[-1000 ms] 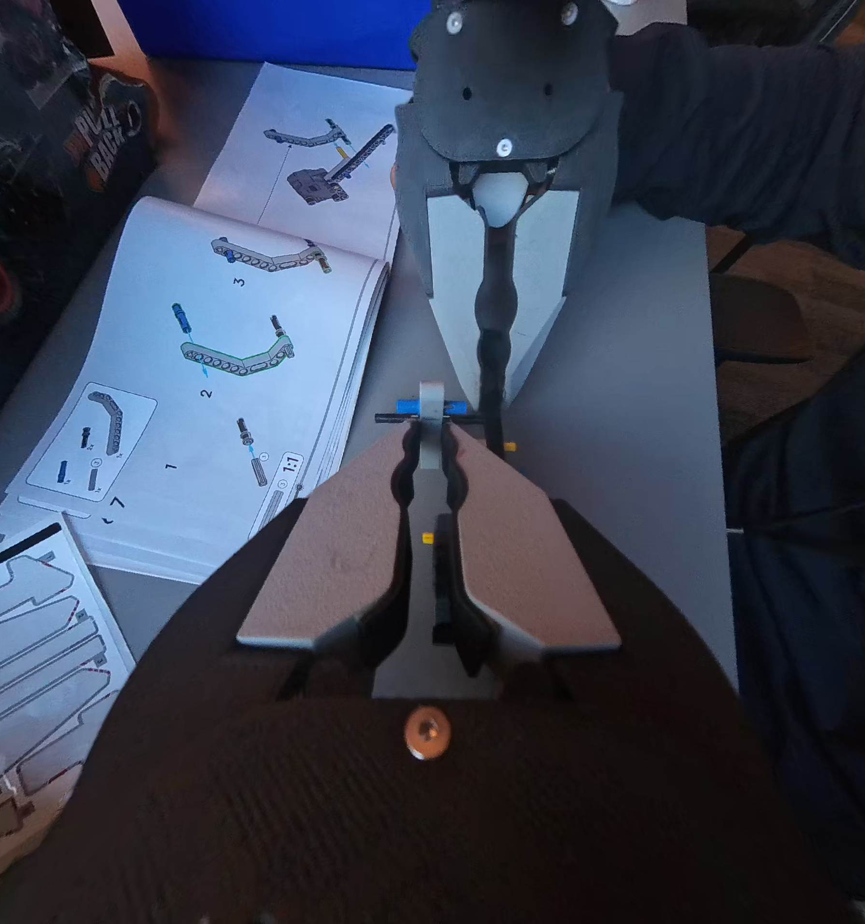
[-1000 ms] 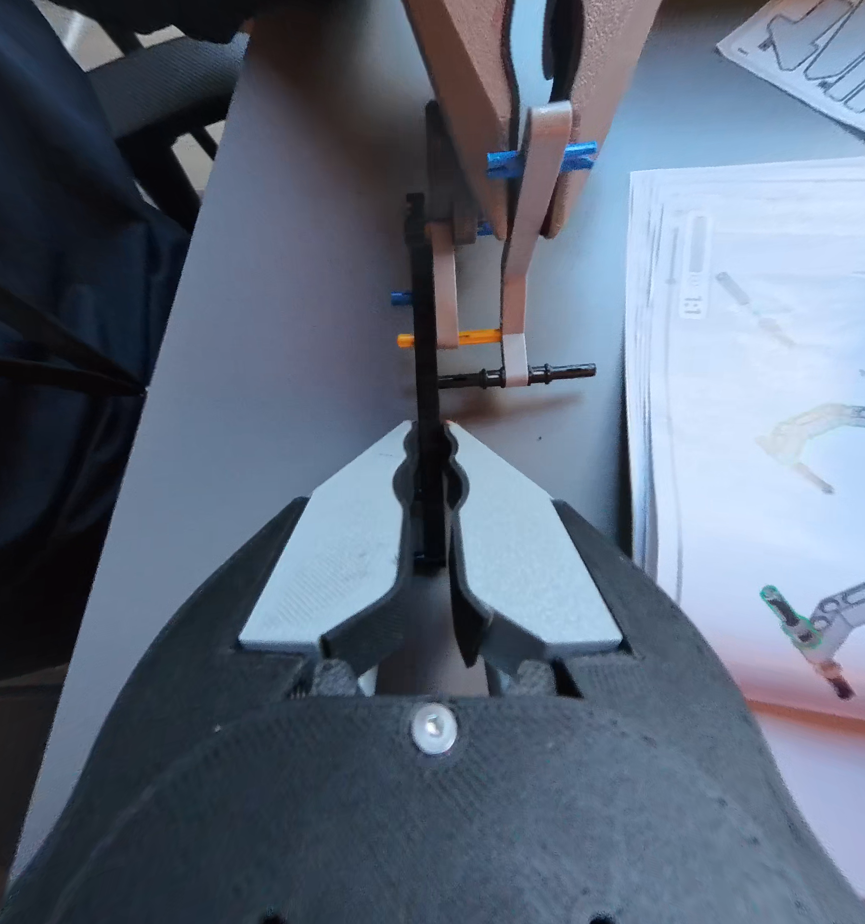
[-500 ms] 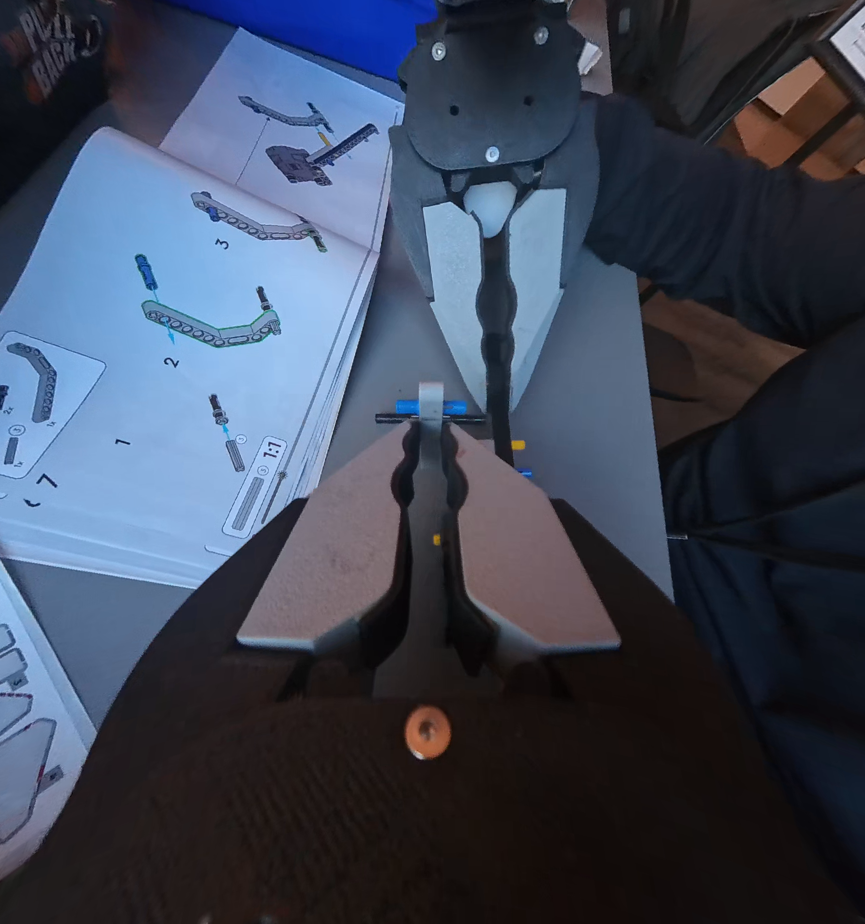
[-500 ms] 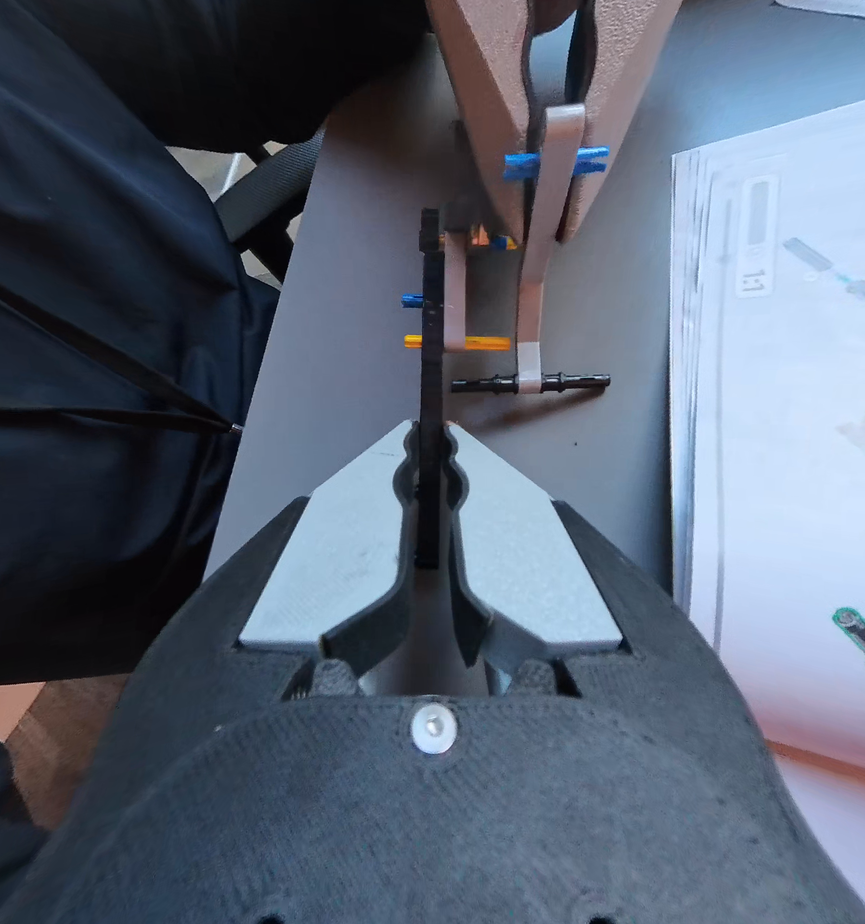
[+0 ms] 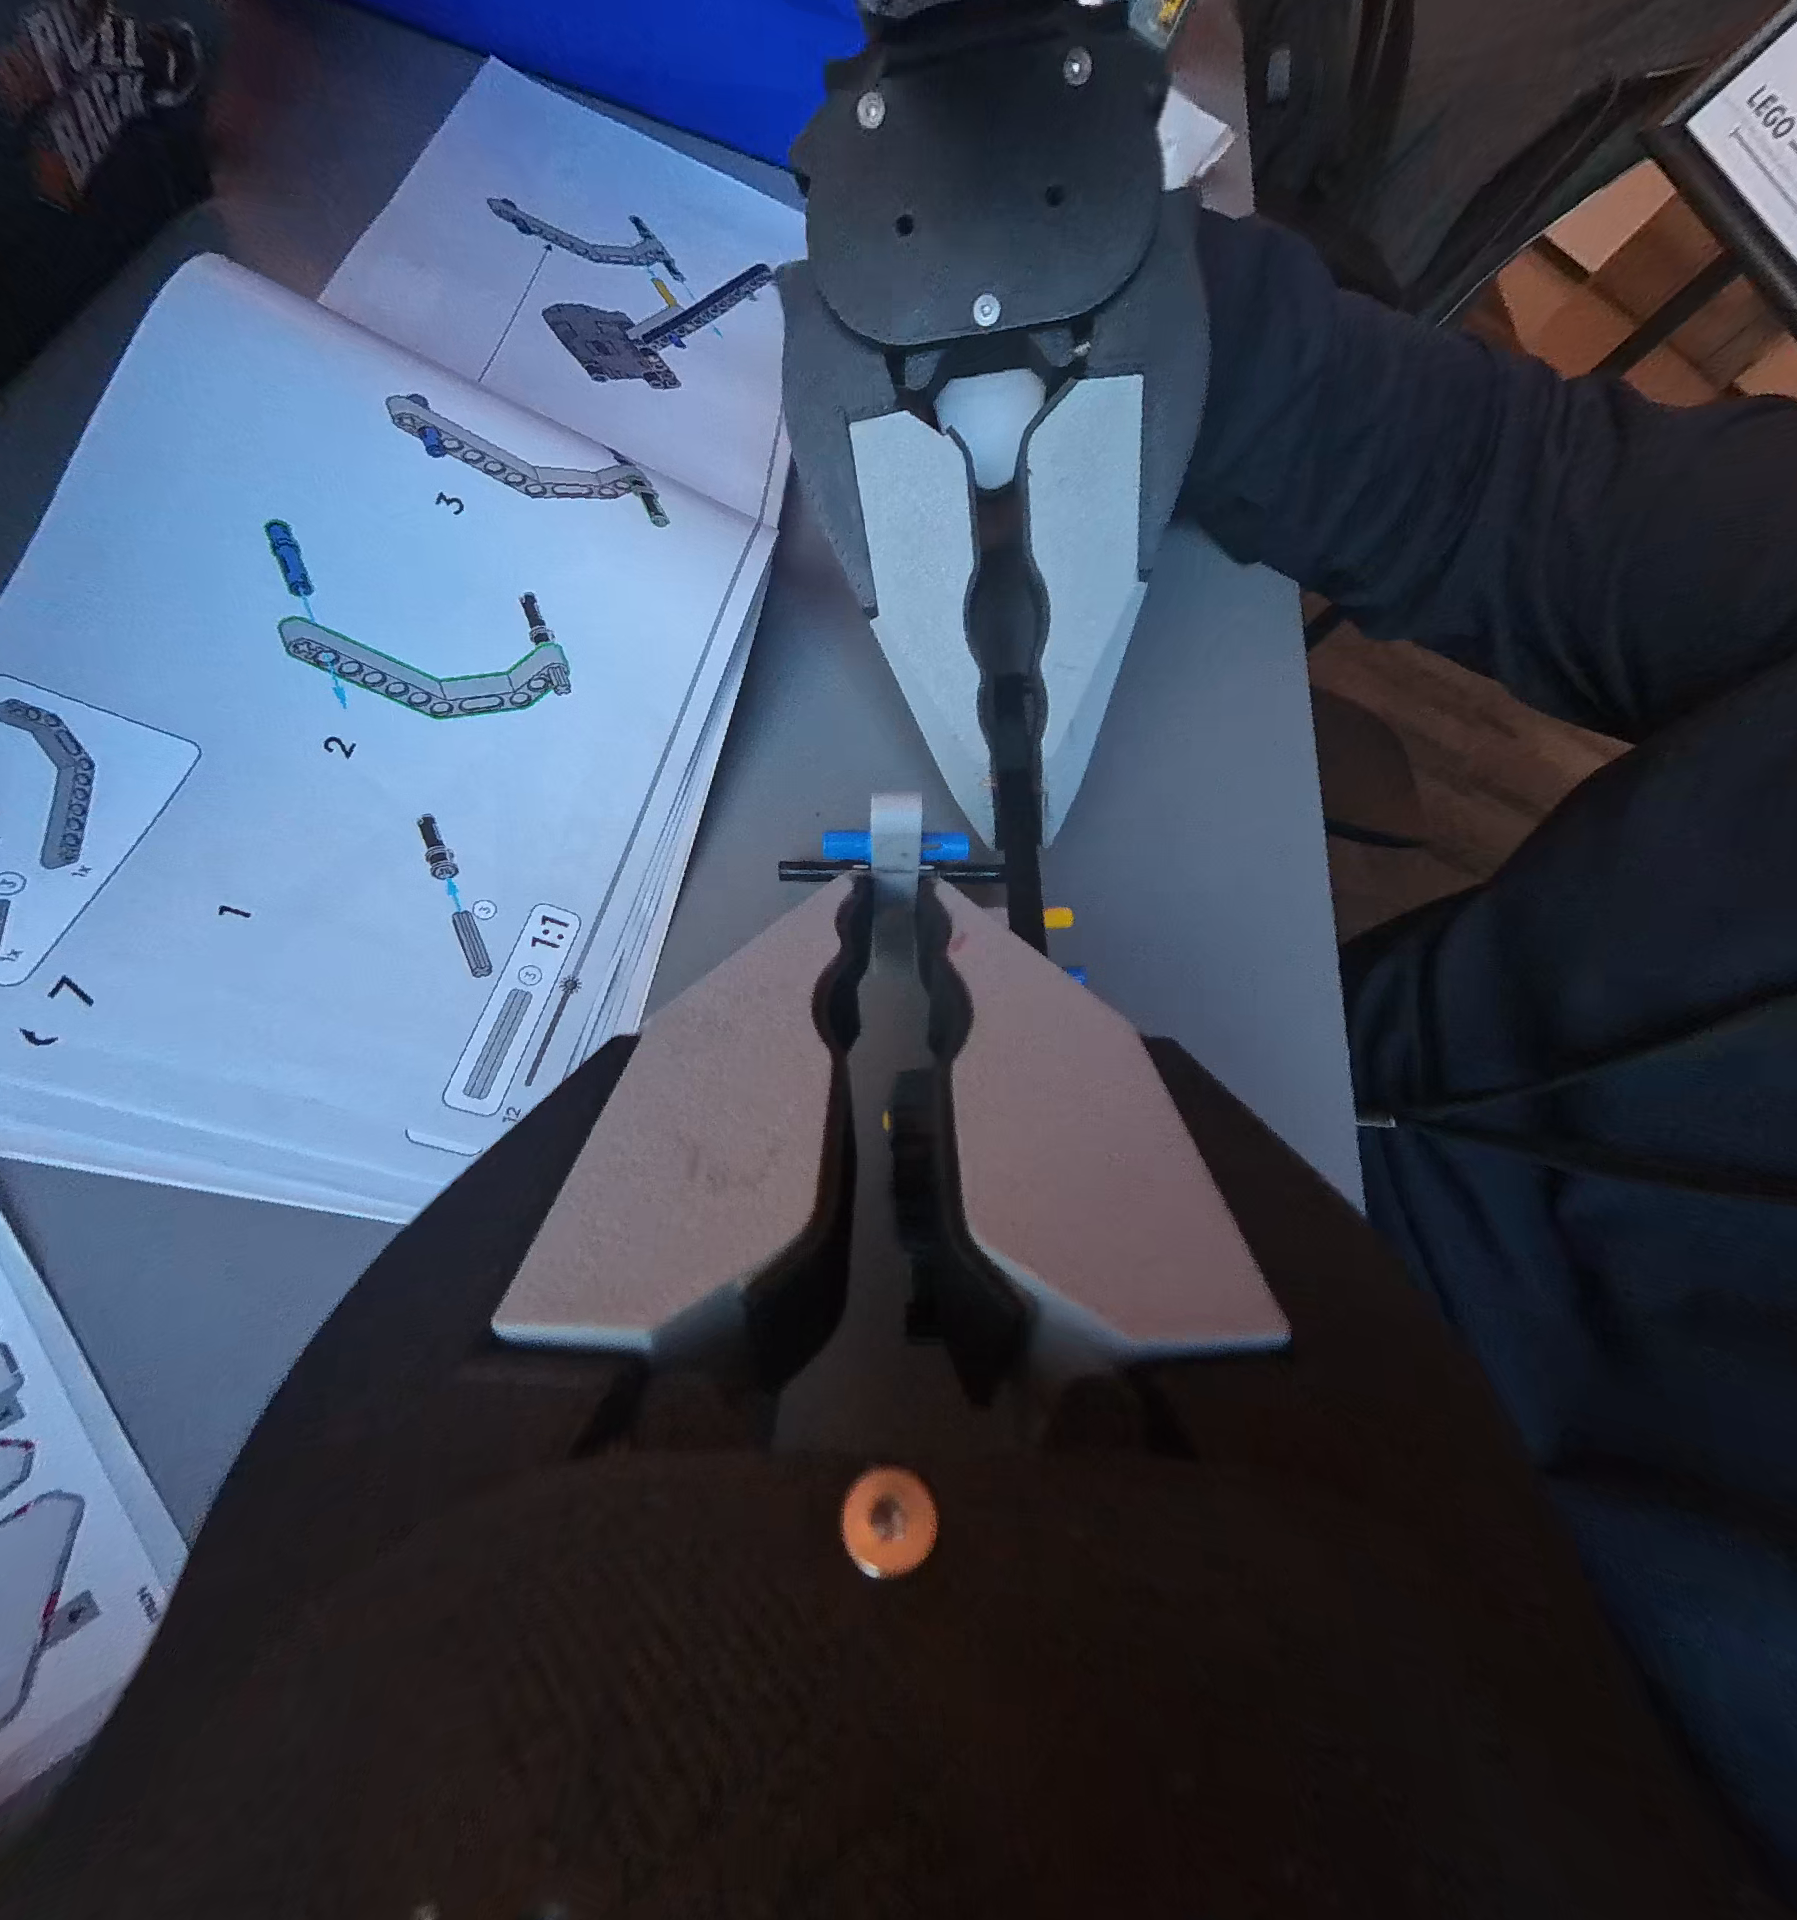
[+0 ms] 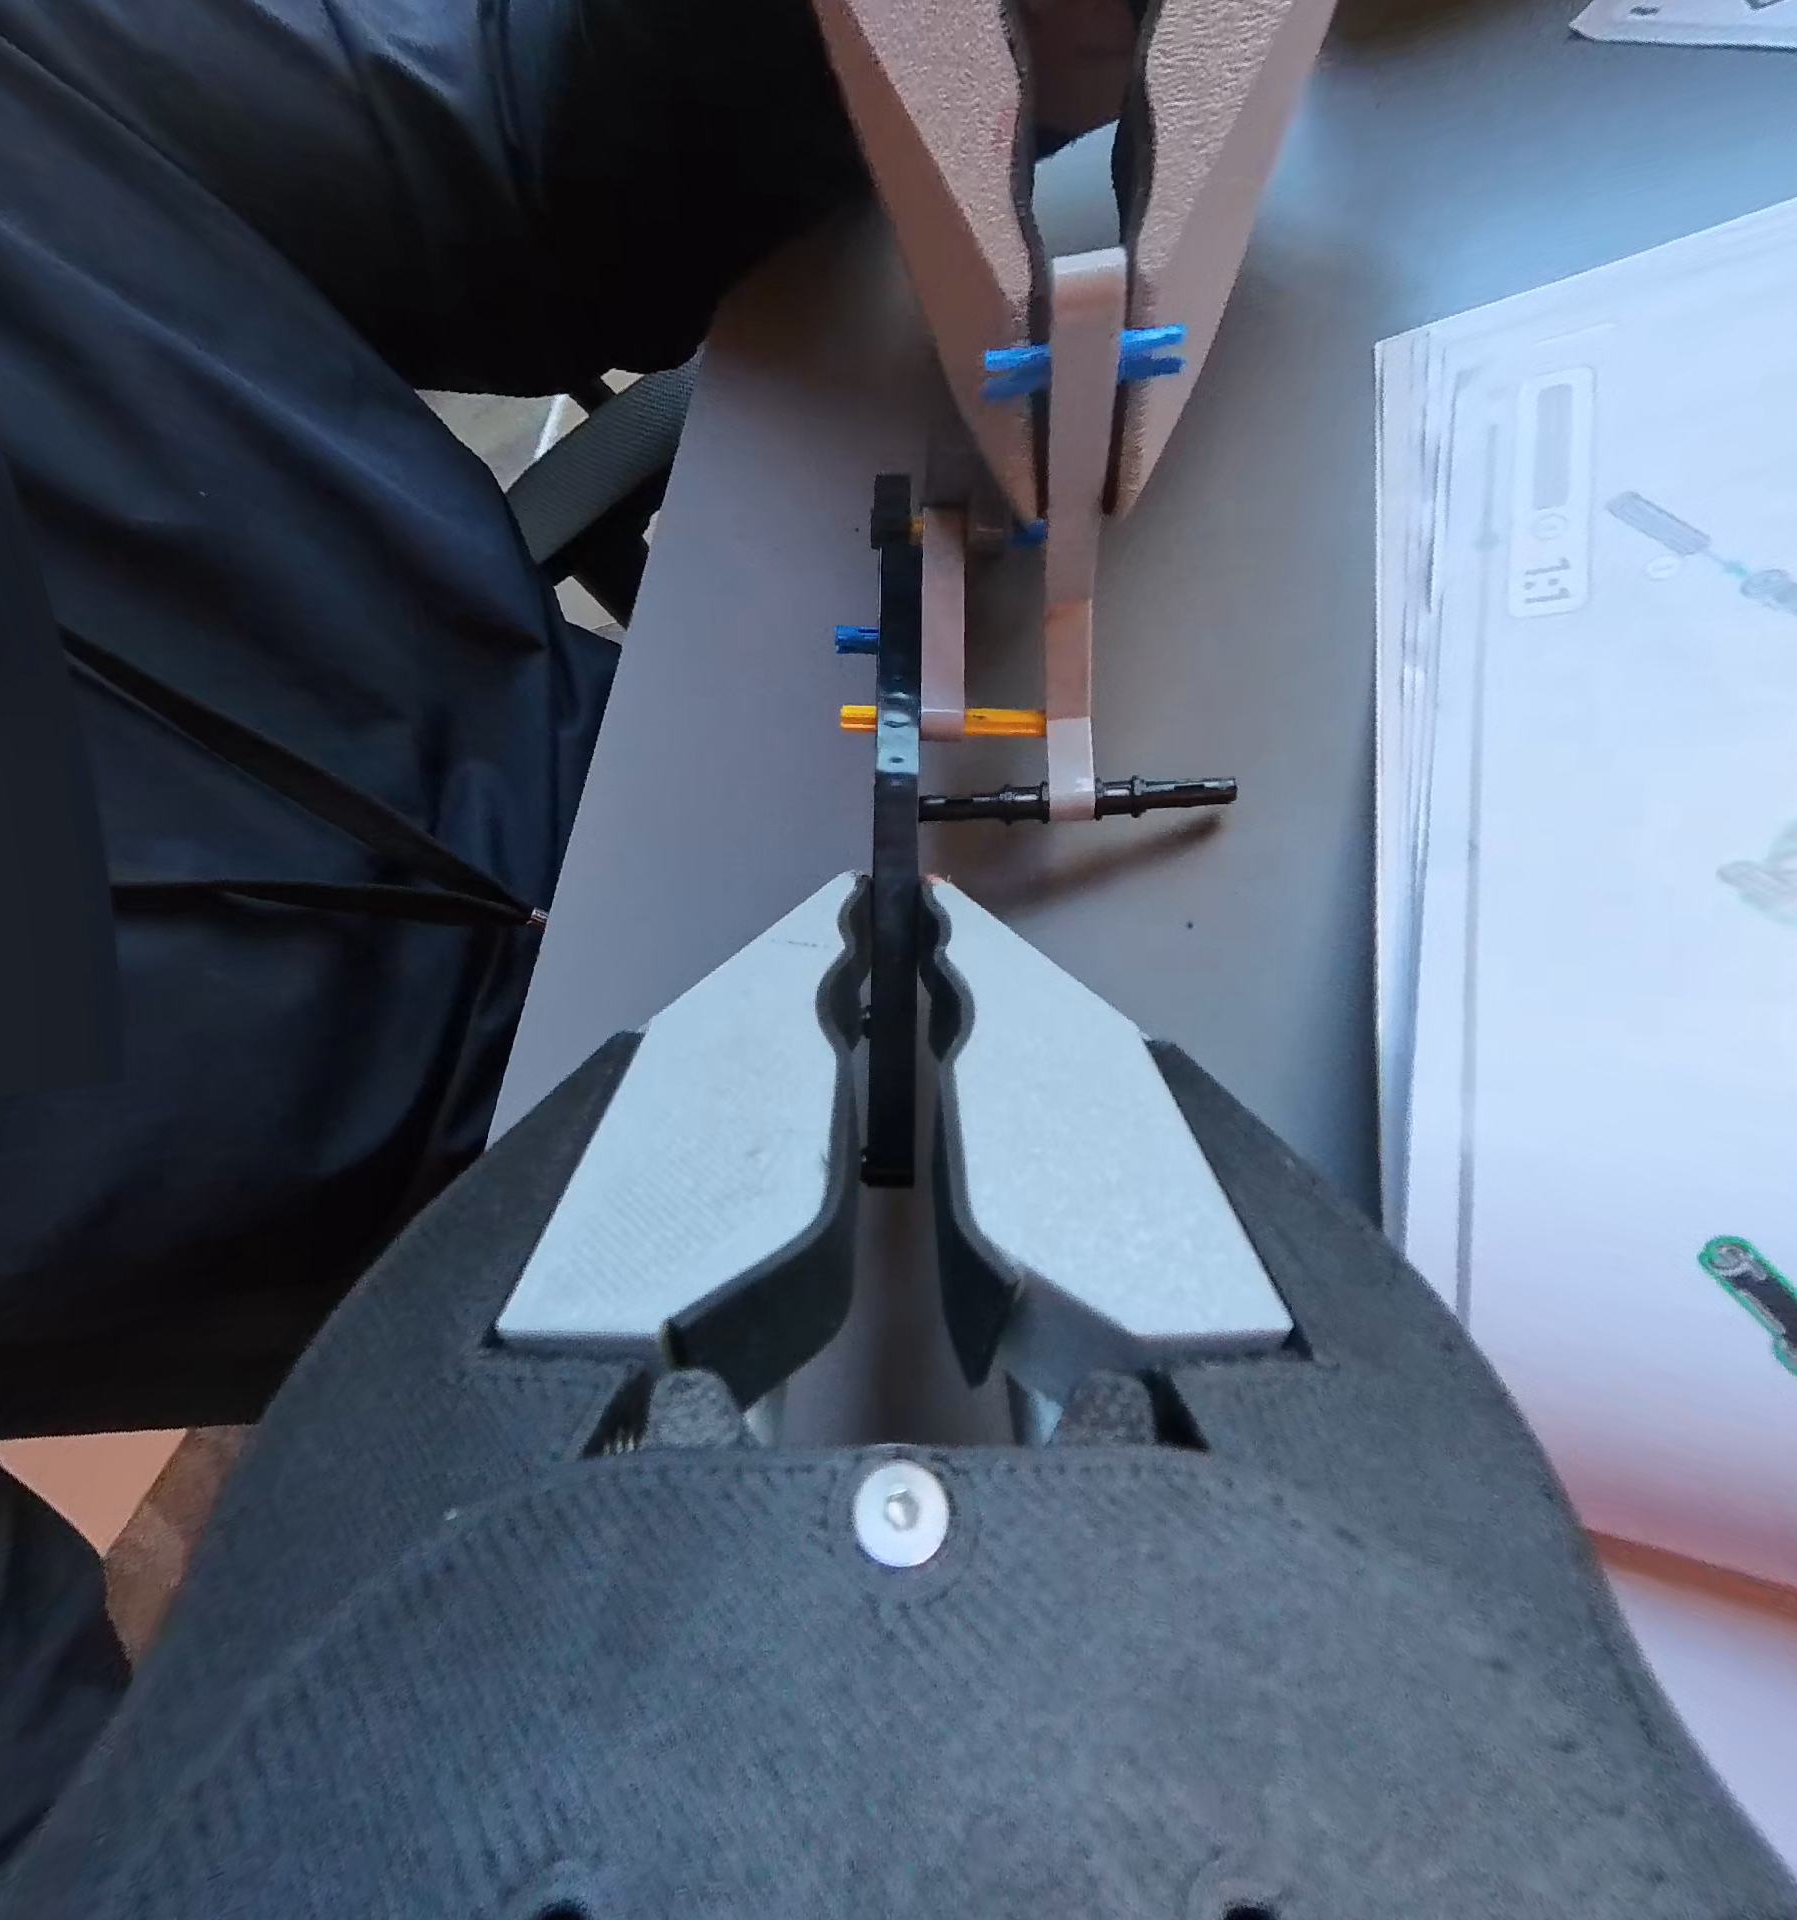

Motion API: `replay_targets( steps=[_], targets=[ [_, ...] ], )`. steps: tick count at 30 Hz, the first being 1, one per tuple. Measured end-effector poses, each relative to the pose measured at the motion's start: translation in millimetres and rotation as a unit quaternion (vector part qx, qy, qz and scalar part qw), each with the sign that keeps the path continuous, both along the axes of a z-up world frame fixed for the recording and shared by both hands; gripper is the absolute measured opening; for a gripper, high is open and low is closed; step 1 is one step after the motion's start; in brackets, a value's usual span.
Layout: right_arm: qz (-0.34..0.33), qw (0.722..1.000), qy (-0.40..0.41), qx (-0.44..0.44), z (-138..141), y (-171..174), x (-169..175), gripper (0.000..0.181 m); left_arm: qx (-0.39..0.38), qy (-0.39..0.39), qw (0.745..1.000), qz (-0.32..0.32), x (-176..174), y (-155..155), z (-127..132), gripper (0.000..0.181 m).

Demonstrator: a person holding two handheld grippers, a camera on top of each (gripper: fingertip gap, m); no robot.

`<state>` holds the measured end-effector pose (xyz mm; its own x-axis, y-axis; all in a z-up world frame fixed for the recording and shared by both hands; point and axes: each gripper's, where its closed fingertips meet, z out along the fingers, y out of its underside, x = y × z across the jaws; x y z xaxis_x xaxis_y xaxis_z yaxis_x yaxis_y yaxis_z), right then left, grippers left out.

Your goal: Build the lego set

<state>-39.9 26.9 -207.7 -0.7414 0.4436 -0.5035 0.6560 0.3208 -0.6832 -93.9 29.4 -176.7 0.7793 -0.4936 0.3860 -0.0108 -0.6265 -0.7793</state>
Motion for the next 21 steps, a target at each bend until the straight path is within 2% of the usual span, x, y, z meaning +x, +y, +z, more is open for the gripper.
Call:
replay_targets(
  steps=[21],
  targets=[
    [-0.01,1.0,0.012,0.005,0.8,3.5,-3.0,0.006,0.001,-0.013,1.0,0.011,-2.9,1.9,0.9,0.006]
  ],
)
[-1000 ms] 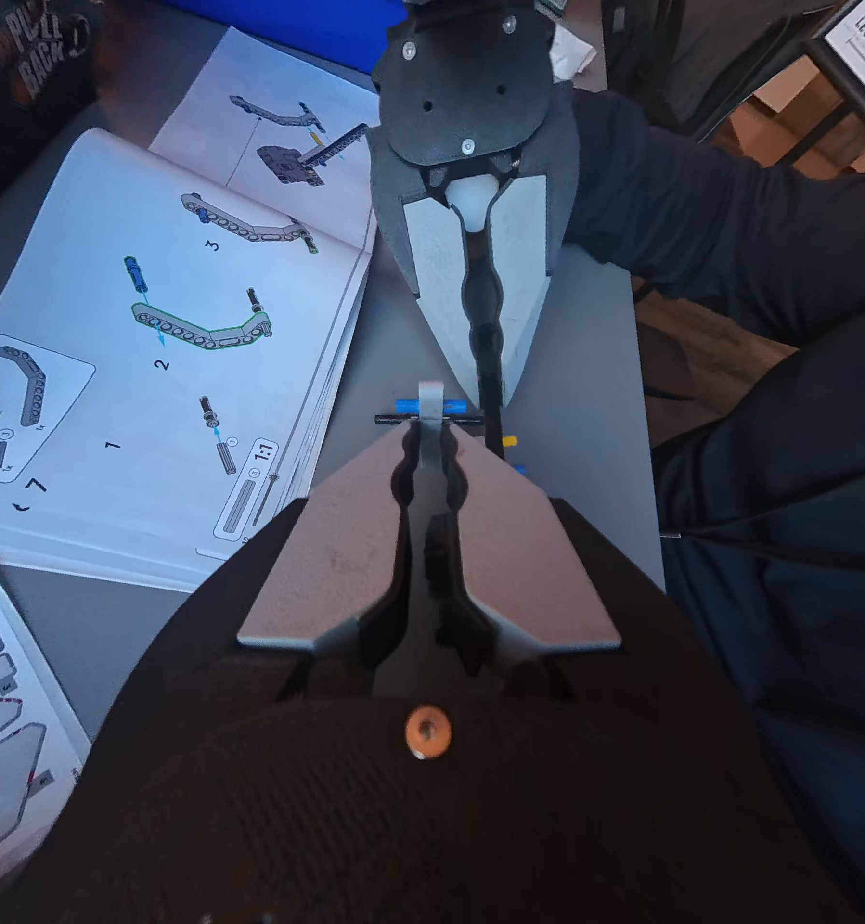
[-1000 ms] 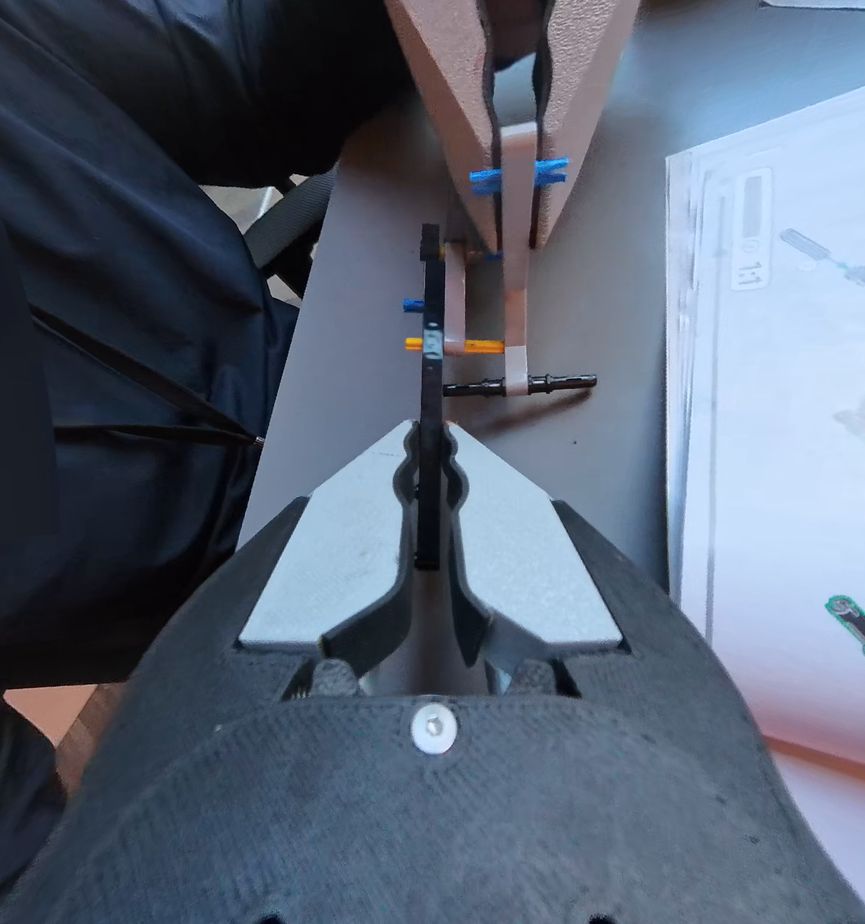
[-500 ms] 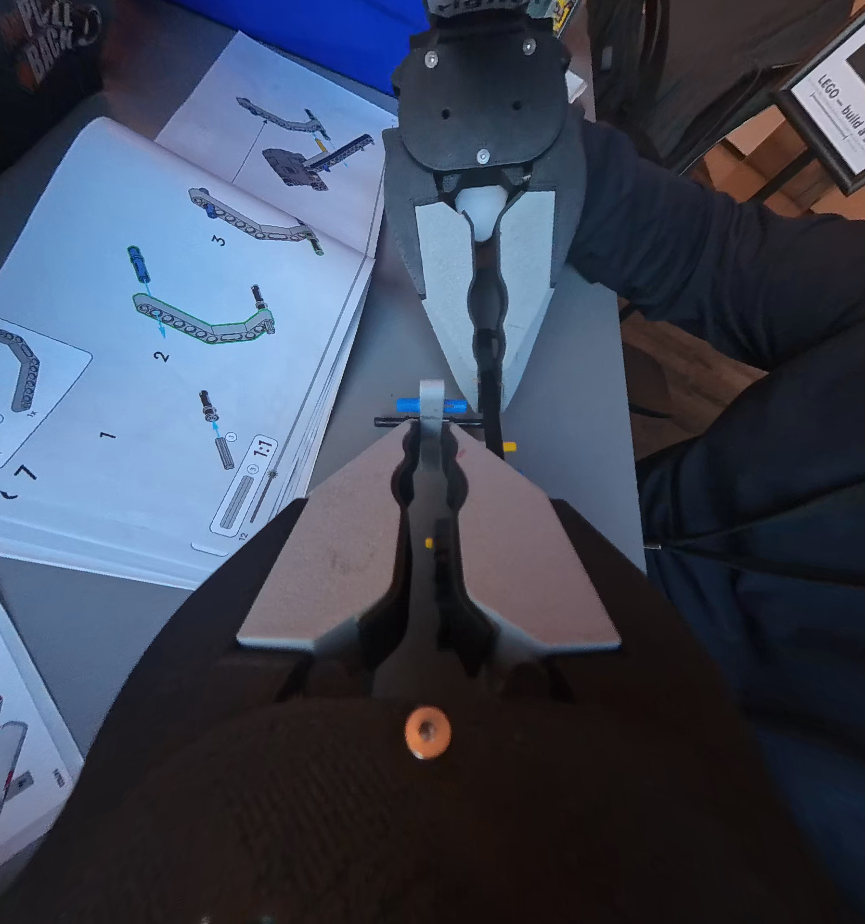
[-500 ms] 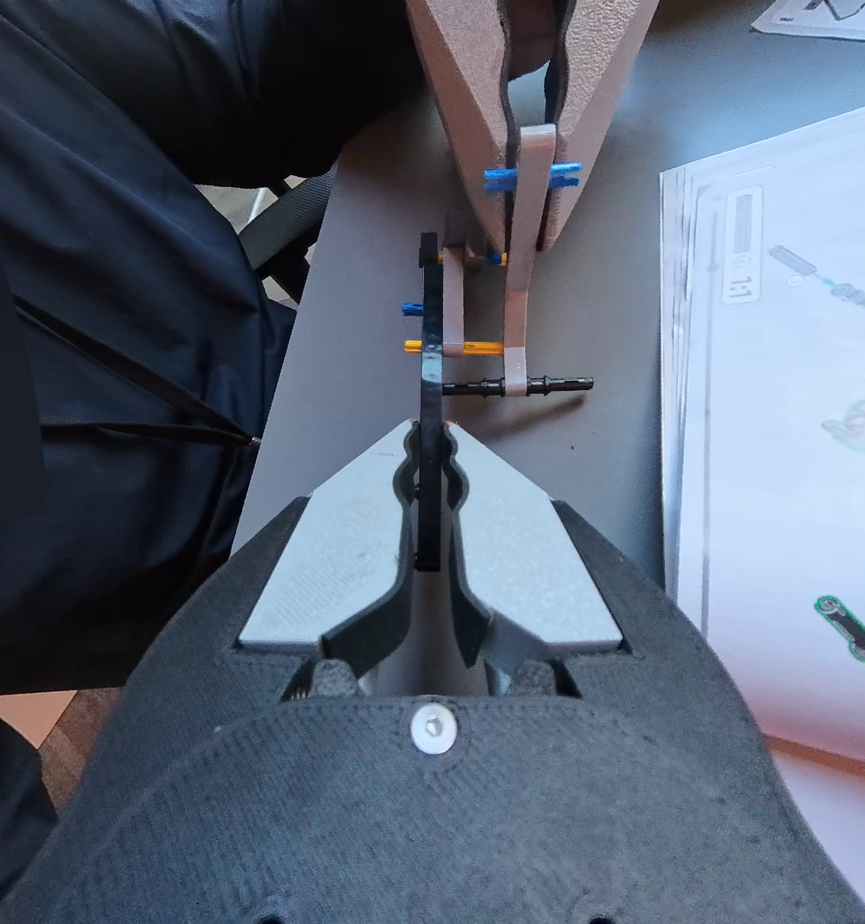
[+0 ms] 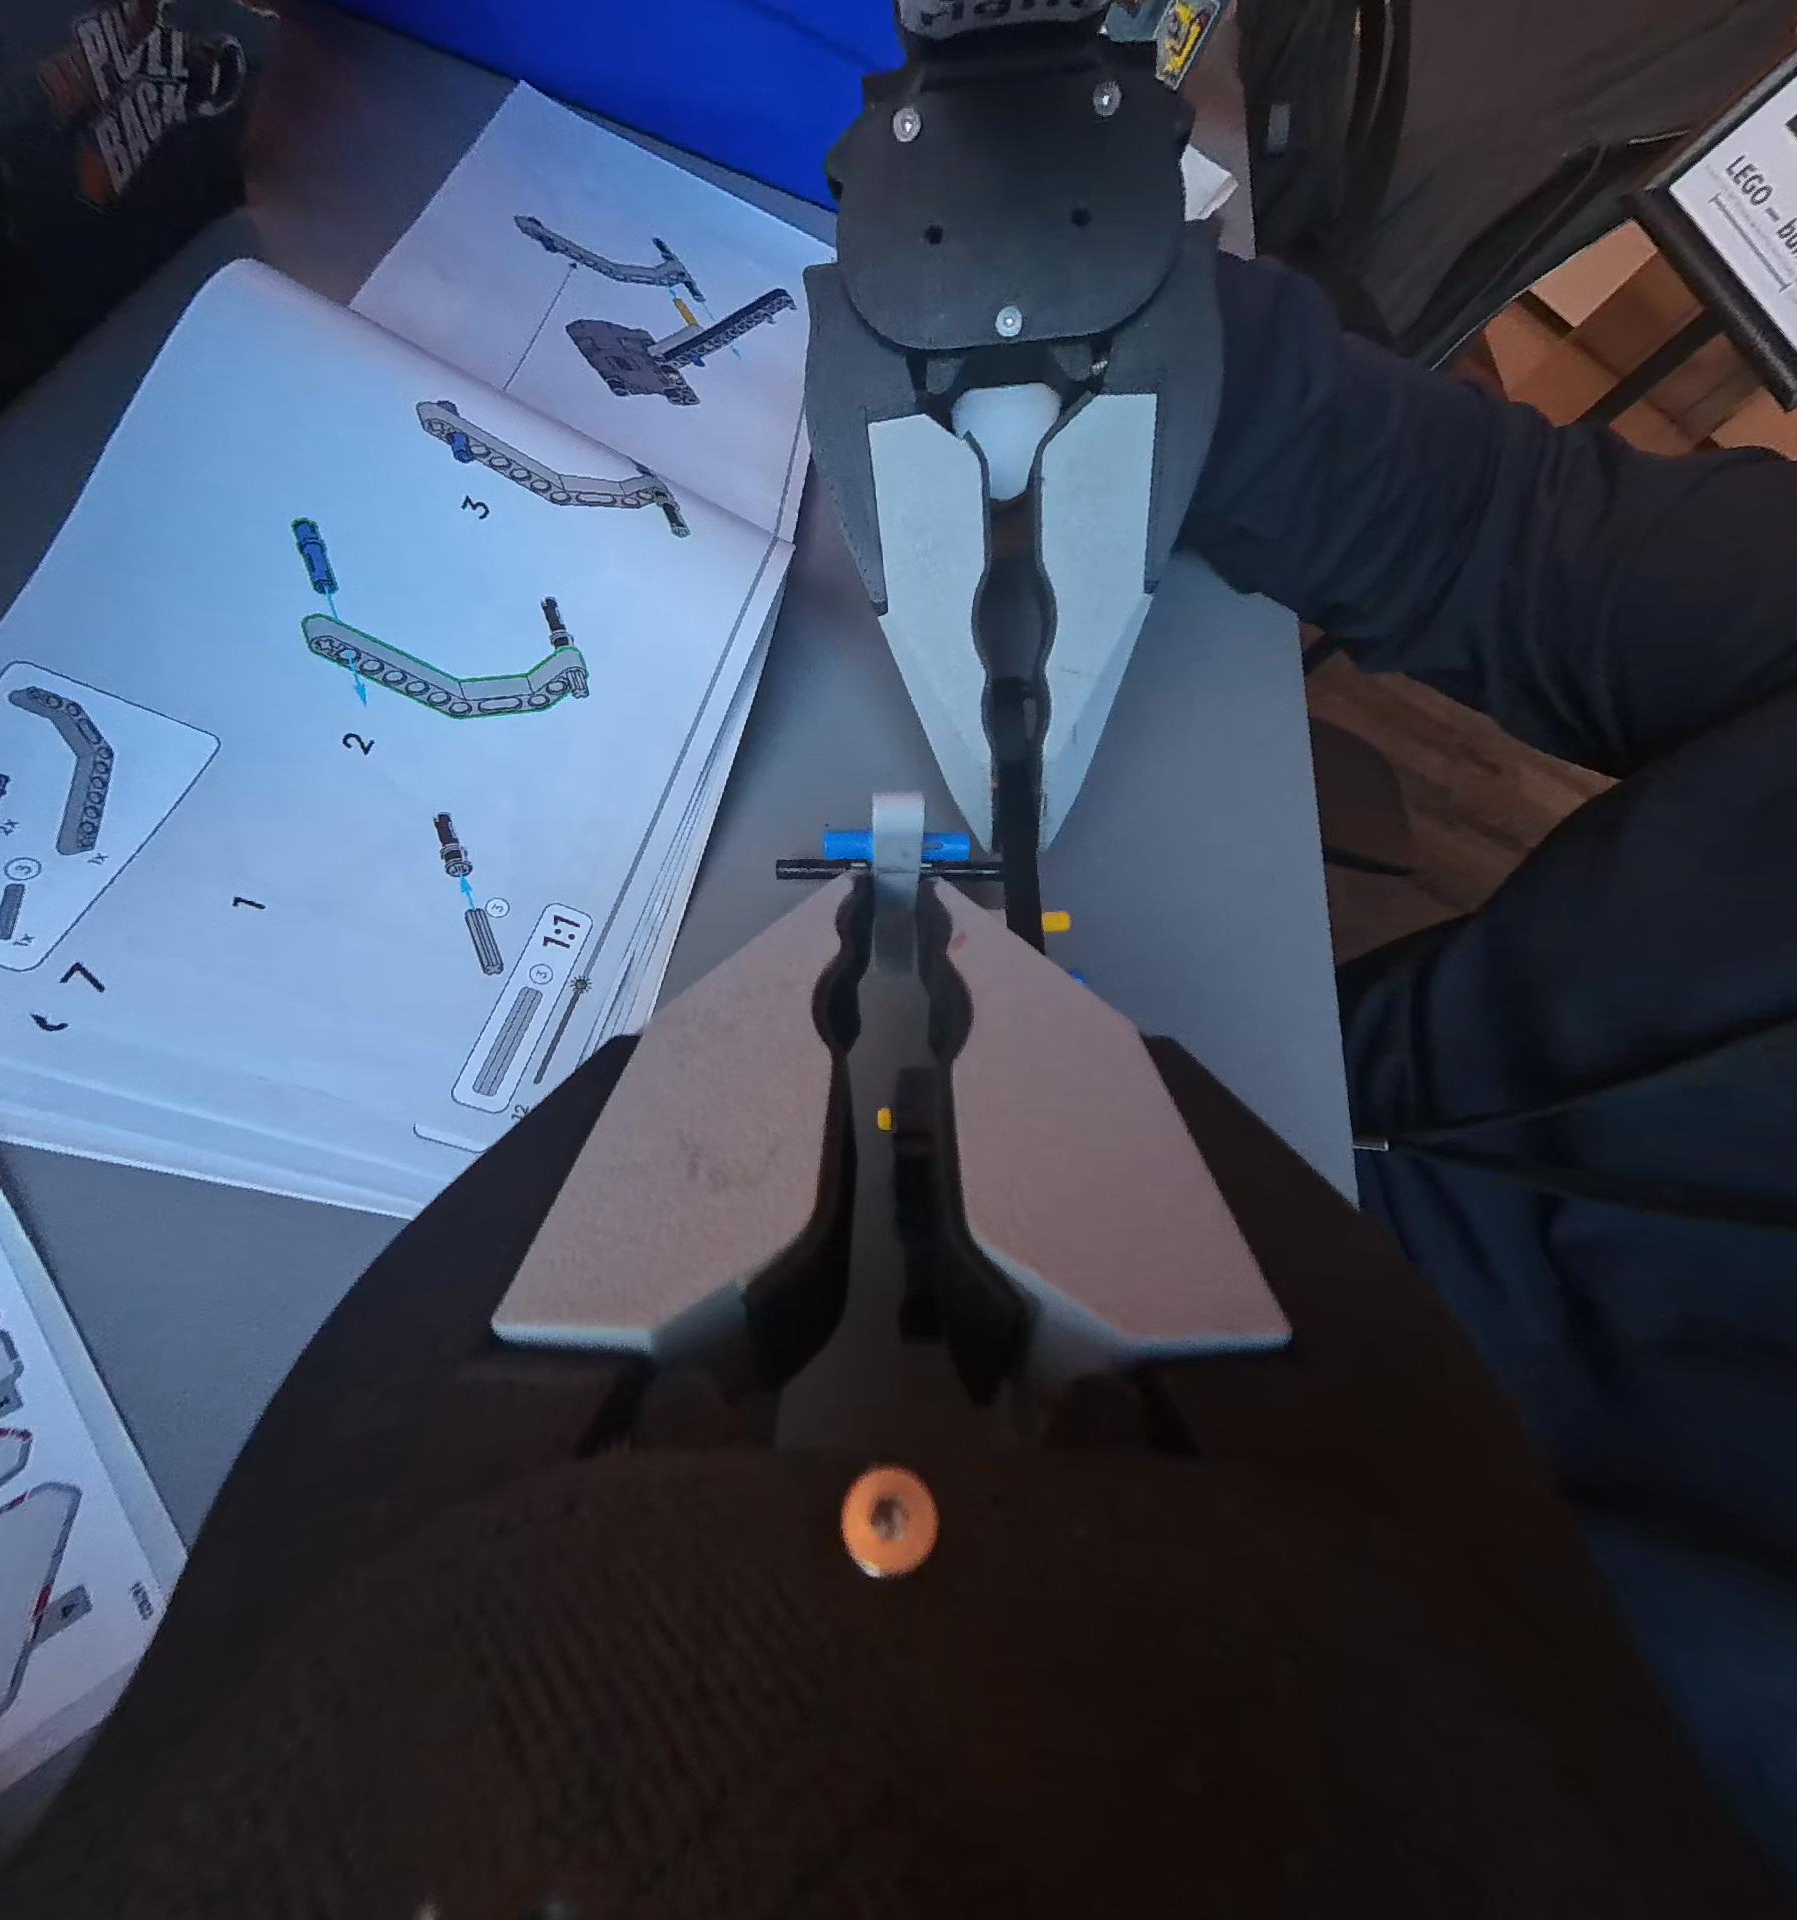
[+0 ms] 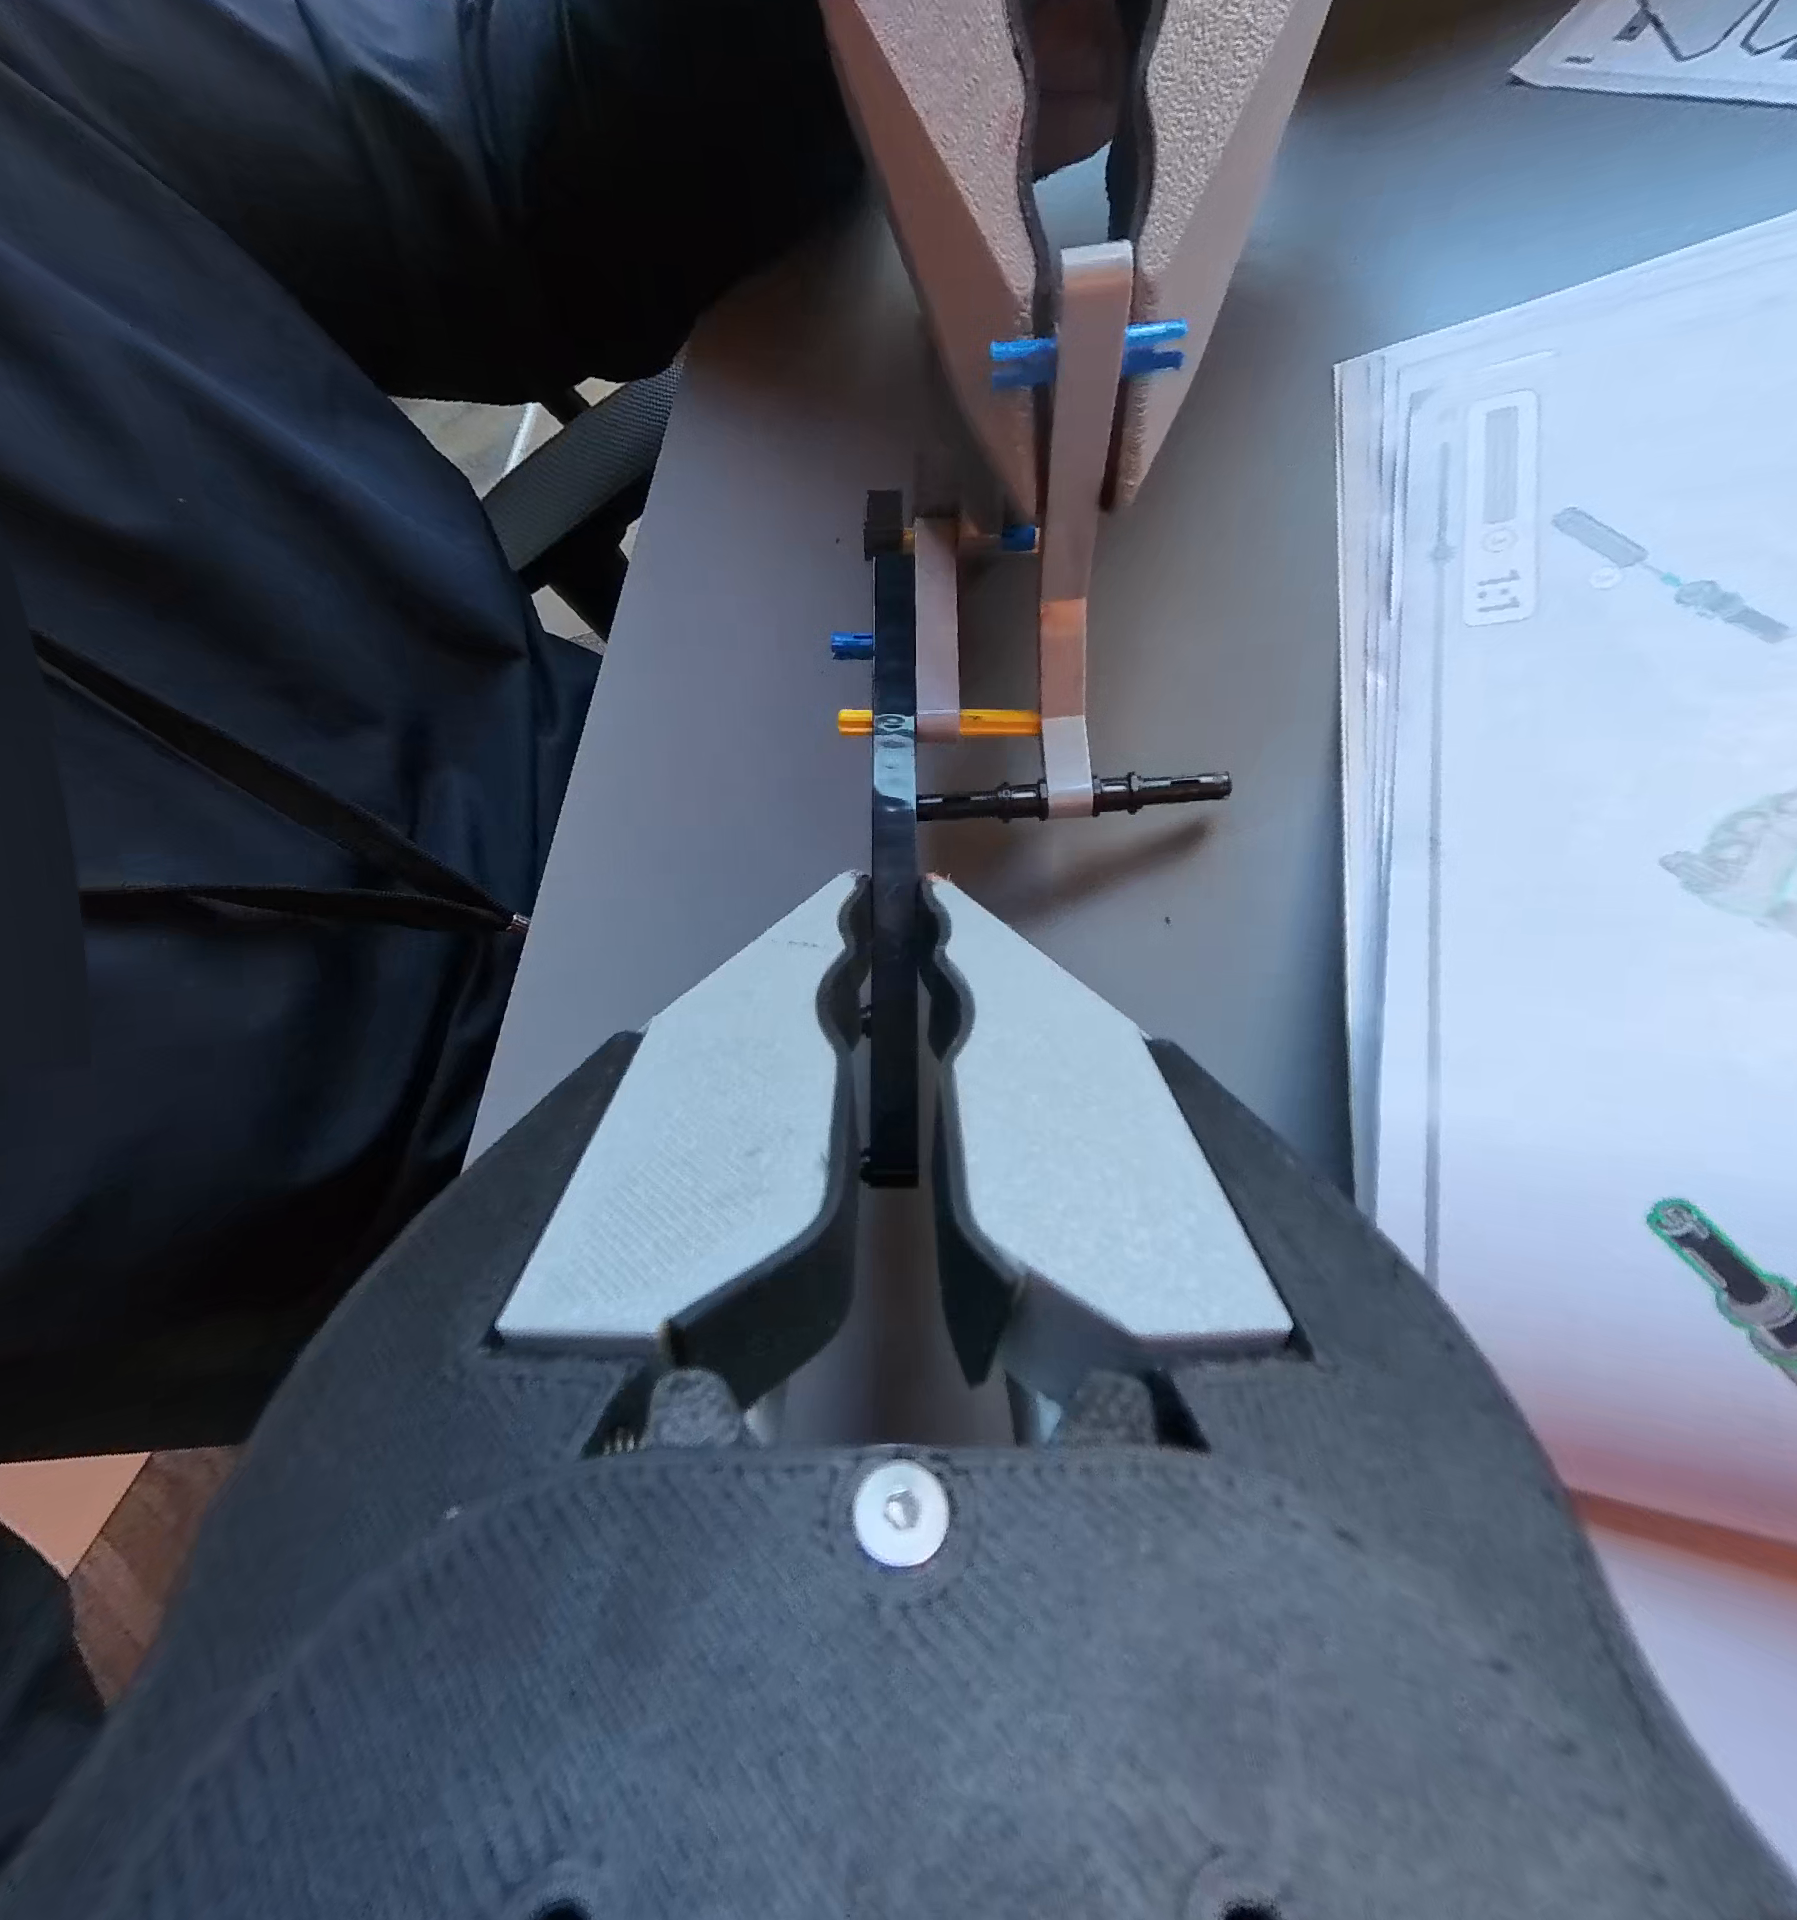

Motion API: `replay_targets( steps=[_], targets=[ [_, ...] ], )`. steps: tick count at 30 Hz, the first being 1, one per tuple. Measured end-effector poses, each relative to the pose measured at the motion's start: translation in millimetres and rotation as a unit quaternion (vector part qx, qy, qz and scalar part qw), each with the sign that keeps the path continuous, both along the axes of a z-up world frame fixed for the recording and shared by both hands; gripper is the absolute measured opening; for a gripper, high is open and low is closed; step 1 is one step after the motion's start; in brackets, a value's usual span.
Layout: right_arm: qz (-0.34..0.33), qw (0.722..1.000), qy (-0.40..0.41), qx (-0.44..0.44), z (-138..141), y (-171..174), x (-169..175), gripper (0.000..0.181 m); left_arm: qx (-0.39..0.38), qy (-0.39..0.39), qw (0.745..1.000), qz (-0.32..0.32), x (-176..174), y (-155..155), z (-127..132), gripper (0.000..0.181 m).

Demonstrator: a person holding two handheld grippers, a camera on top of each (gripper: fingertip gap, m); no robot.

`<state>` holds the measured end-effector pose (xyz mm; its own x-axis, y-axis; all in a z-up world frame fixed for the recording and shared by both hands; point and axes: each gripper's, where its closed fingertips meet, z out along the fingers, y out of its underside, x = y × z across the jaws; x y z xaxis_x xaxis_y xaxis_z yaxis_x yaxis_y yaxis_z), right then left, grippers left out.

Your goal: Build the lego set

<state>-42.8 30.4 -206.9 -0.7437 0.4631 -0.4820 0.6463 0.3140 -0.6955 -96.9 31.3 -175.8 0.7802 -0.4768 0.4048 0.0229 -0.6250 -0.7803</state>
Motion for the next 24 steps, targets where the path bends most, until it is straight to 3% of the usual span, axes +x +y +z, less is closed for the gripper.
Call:
replay_targets(
  steps=[24],
  targets=[
    [0.009,1.0,0.012,0.027,-7.8,-0.5,1.9,0.006,0.012,0.032,0.999,-0.01,4.5,-3.9,-0.8,0.006]
  ],
)
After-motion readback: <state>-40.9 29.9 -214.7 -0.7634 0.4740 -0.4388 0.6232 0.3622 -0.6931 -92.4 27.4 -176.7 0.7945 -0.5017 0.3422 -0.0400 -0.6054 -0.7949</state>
